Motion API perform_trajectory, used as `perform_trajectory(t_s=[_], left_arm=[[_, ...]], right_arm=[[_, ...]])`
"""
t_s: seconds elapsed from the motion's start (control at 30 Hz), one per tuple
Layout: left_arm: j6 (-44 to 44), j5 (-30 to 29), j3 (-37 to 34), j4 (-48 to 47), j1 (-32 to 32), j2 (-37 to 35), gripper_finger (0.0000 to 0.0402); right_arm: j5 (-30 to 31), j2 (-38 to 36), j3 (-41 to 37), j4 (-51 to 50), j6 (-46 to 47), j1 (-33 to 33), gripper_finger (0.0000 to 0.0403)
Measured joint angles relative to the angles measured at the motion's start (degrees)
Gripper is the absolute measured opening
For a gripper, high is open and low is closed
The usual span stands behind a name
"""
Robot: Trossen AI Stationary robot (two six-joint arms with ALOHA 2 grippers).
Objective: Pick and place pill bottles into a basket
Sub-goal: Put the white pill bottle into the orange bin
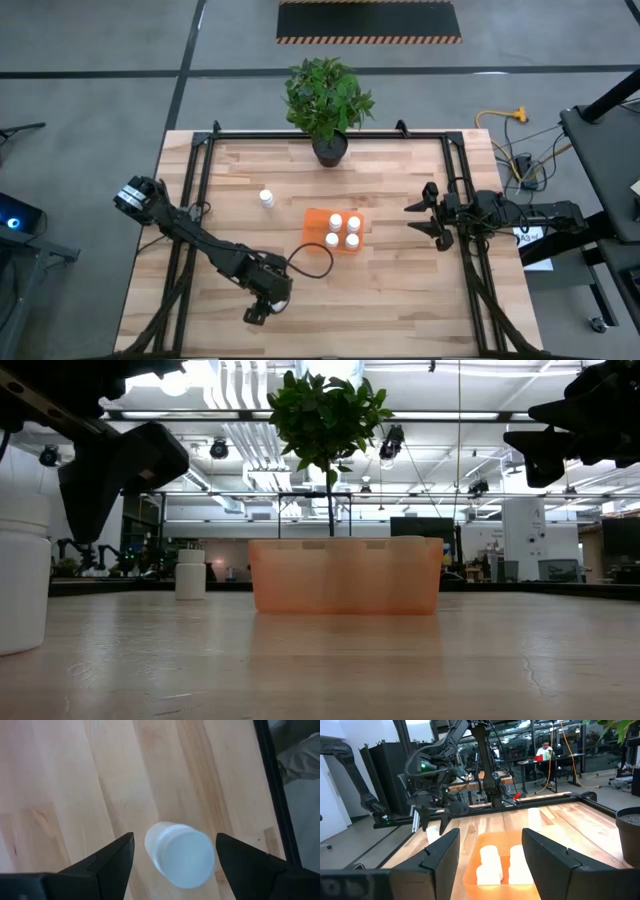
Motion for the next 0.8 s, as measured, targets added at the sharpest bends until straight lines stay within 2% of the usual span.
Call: perform_trajectory(t_s=[0.43,0.57,0.8], left_arm=[[-2.5,0.0,-1.1,0.1,0.0,0.0,0.0256],[-2.5,0.0,-1.1,0.4,0.0,0.0,0.0225],[-2.6,0.1,-0.8,0.7,0.0,0.0,0.0146]], right_arm=[[0.0,0.0,0.0,0.0,0.0,0.0,0.0203],[0.0,0.0,0.0,0.0,0.1,0.0,0.0203],[0.0,0.0,0.0,0.0,0.0,0.0,0.0203]])
